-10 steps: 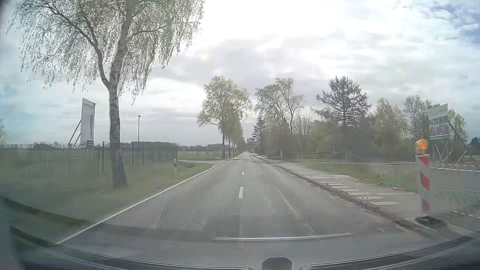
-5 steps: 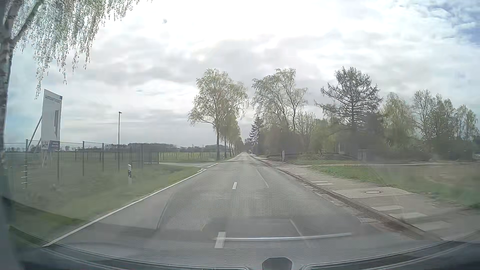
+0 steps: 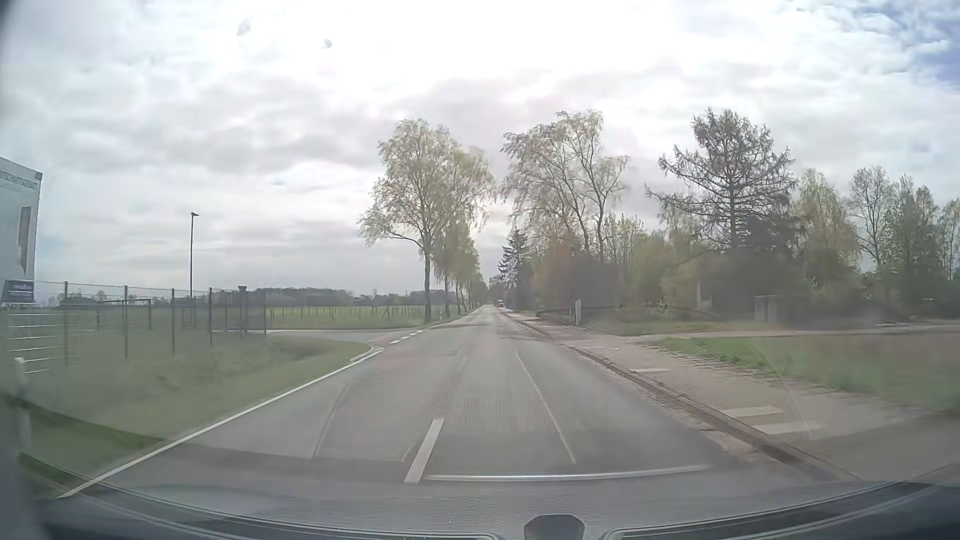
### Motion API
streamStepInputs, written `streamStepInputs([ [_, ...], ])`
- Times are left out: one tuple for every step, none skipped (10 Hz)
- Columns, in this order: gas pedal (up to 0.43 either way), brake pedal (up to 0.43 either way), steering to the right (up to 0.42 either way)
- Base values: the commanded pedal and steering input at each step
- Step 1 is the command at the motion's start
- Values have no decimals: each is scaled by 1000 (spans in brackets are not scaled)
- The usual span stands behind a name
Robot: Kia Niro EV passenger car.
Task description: Follow the waypoints while adhering to traffic rules and regulations
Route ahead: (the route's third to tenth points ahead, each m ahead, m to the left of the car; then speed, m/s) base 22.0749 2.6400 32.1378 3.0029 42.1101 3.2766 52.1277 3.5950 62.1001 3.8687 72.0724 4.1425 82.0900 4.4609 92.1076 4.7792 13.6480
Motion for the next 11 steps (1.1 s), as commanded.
streamStepInputs([
  [189,6,-3],
  [189,0,-3],
  [220,6,-3],
  [220,6,-3],
  [220,0,-5],
  [220,0,-6],
  [220,0,-6],
  [220,6,-5],
  [220,0,-5],
  [209,0,-5],
  [209,0,-5],
])
